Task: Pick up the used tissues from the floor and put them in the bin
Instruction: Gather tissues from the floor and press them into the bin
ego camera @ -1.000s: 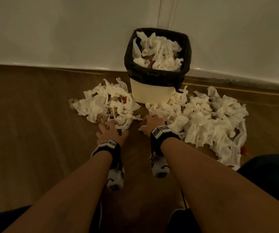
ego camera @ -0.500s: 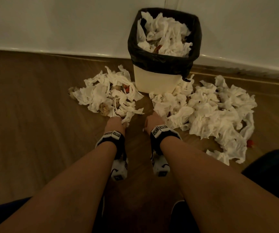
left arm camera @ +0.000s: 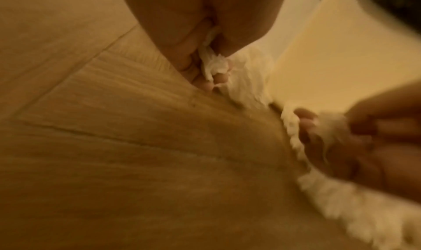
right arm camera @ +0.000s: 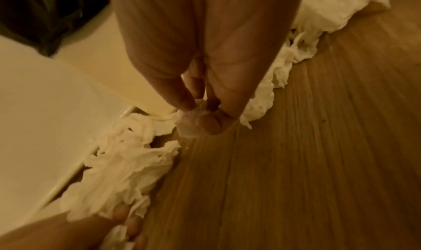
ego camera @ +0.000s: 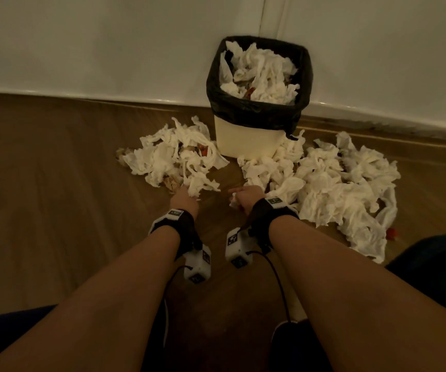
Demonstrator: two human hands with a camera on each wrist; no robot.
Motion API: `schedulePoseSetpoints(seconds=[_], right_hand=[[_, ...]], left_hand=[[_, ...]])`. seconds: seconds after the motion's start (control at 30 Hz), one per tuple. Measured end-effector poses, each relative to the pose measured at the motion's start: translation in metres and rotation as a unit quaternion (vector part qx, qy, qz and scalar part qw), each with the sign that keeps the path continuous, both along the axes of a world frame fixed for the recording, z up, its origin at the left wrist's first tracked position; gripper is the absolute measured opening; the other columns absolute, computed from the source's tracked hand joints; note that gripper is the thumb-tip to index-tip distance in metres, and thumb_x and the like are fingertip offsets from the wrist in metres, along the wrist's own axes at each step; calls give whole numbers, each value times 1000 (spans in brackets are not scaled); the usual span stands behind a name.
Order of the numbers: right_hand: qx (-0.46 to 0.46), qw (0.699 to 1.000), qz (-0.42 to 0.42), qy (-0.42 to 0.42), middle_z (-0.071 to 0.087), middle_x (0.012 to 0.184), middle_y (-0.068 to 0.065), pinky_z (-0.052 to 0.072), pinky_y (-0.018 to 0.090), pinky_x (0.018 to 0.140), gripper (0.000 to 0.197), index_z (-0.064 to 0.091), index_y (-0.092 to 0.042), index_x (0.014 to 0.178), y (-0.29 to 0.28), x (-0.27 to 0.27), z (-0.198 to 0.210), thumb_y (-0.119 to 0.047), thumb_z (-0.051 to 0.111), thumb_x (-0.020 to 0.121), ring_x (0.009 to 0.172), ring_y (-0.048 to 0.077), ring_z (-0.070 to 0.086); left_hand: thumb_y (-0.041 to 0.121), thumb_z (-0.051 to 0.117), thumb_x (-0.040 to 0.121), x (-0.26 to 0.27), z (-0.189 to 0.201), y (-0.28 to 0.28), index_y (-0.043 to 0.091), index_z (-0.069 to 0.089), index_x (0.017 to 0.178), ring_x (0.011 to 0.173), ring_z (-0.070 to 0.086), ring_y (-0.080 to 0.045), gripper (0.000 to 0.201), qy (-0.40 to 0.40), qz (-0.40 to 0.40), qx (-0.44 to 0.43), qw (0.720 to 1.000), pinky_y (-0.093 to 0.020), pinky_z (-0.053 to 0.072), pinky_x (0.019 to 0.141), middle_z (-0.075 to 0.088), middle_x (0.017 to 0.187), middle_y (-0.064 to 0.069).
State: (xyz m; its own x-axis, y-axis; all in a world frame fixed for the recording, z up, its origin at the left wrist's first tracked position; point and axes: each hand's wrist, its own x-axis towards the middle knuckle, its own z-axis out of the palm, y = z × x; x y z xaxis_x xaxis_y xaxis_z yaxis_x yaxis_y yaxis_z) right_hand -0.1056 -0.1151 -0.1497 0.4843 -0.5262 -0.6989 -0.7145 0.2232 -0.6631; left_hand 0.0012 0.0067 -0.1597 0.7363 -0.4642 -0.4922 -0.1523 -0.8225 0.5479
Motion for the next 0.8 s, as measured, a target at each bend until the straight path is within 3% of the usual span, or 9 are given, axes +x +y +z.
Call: schedulePoseSetpoints(seconds=[0.1,0.17,0.27,0.37,0.43,0.57,0.7,0.73,0.8], right_hand=[[51,994,-91,-31,50,67,-1,37,22,48,25,65,-5,107,3,-4,19,-11,44,94,54,11,44],[92,979,-172,-56,42,60,2,29,25,44,34,61,-8,84,2,-5,32,-9,30,96,50,14,34],[121,950,-266,-109,38,48,1,24,26,44,34,53,-11,70,0,-9,56,-22,32,95,47,15,30],[111,940,-286,-152,35,46,0,24,23,44,45,52,-12,67,-1,-11,87,-46,43,93,40,15,28],[92,946,-270,-154,35,47,1,25,22,43,41,53,-11,71,-2,-11,109,-43,44,94,39,15,28],[91,947,-250,-182,34,57,4,30,27,45,22,54,-13,80,-1,-11,154,-22,42,96,46,17,32],[135,919,-269,-254,34,56,2,39,23,45,29,57,-13,86,3,-19,195,-26,35,99,46,13,30],[143,916,-260,-269,33,48,0,36,19,41,36,56,-12,86,4,-22,204,-32,30,100,40,11,28],[167,909,-241,-295,29,38,-4,23,11,35,43,52,-10,83,3,-28,221,-34,20,100,31,8,23]], left_hand=[[14,31,101,7,16,0,1,46,130,121,46,-35,35,-9,12,18,1000,-36,37,95,47,134,-20],[10,32,100,8,30,-2,-4,52,122,115,51,-34,32,17,40,16,999,-35,40,90,52,128,-23],[10,40,97,8,48,-6,-8,51,123,115,52,-39,33,86,110,-60,988,-42,43,92,52,127,-26],[47,52,89,0,74,-11,11,43,138,121,47,-36,61,172,204,-193,944,-43,39,99,47,137,-17],[66,50,81,-4,96,-13,16,44,137,121,47,-34,76,167,221,-209,938,-41,38,101,48,136,-13],[39,55,89,0,125,-15,1,57,123,117,54,-35,51,133,202,-228,943,-29,41,82,56,128,-20],[28,57,90,1,157,-17,7,43,133,131,39,-31,50,149,231,-235,932,-35,34,106,42,141,-14],[28,58,89,-5,161,-17,9,41,135,133,34,-30,53,59,178,-188,964,-34,30,108,39,143,-13],[32,57,89,-5,175,-18,10,43,134,134,34,-29,52,-29,97,-145,984,-33,28,108,40,142,-13]])
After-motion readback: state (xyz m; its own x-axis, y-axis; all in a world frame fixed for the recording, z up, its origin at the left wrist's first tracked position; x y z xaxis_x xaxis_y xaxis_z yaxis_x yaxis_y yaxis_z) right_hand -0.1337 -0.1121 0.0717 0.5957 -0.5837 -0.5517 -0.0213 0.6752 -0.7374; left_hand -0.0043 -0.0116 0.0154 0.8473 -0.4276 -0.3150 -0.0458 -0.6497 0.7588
